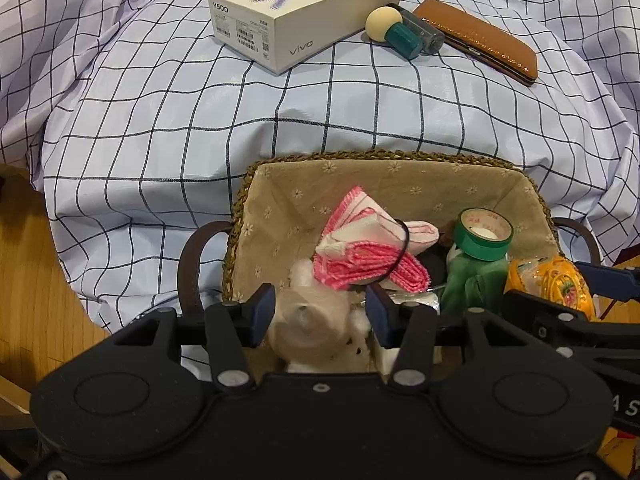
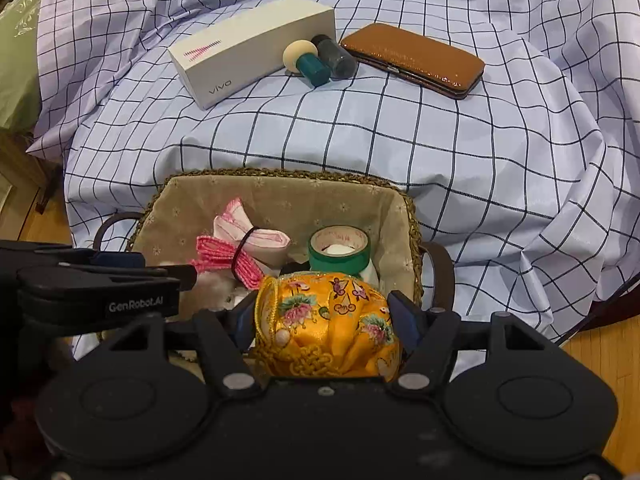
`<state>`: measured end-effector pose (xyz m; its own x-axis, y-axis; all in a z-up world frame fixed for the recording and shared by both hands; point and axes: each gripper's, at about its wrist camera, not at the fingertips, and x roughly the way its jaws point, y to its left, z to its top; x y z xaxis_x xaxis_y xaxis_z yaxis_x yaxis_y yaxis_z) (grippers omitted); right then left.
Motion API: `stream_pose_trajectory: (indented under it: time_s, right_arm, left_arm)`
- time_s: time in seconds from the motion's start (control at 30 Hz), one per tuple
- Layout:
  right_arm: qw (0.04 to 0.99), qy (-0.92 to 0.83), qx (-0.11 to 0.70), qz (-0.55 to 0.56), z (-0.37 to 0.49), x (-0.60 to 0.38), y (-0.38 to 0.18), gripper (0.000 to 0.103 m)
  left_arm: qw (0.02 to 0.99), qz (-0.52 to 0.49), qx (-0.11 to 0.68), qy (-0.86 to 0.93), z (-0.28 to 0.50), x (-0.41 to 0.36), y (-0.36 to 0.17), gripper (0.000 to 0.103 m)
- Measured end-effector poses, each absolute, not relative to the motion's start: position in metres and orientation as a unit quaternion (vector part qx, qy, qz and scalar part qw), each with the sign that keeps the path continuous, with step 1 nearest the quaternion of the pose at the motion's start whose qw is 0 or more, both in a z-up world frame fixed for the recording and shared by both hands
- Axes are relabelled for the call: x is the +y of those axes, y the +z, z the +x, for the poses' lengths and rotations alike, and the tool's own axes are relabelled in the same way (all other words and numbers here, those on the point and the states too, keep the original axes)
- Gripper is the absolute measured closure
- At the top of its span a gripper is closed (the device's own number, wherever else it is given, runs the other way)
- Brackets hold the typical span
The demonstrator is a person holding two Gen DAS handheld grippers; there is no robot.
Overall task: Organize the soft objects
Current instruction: 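Lower the pouch into the basket and open the right tool while the left tool drops the tape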
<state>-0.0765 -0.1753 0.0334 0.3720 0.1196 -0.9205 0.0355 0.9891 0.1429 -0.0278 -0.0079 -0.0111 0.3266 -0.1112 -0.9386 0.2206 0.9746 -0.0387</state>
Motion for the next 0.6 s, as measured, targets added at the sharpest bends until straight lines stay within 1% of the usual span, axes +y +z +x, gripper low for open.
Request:
stream_pose_trajectory:
  time_s: [0.03, 0.1, 0.53, 0.6]
  right_arm:
    - [0.824, 0.025, 0.561, 0.069, -0.0760, -0.1750, 0.0330, 0.036]
    - [0.823, 0.023, 0.563, 0.068, -0.0751, -0.1745, 0.0327, 0.036]
    - [0.820, 0.023, 0.568, 0.069, -0.0690, -0.1730, 0.0361, 0.035]
    - [0.818, 0.019, 0.570, 0.070, -0.0676, -0.1728, 0.0369, 0.034]
  left_arm:
    - [0.812, 0.047, 0.572, -0.102, -0.0276, -0.0077, -0.0113, 0.047]
    - [0.813, 0.048, 0.571, -0.101, -0.0281, -0.0079, -0.0112, 0.043]
    - [0.813, 0.047, 0.572, -0.100, -0.0280, -0.0064, -0.0108, 0.039]
    - [0.812, 0.045, 0.573, -0.099, -0.0283, -0.0061, -0.0106, 0.039]
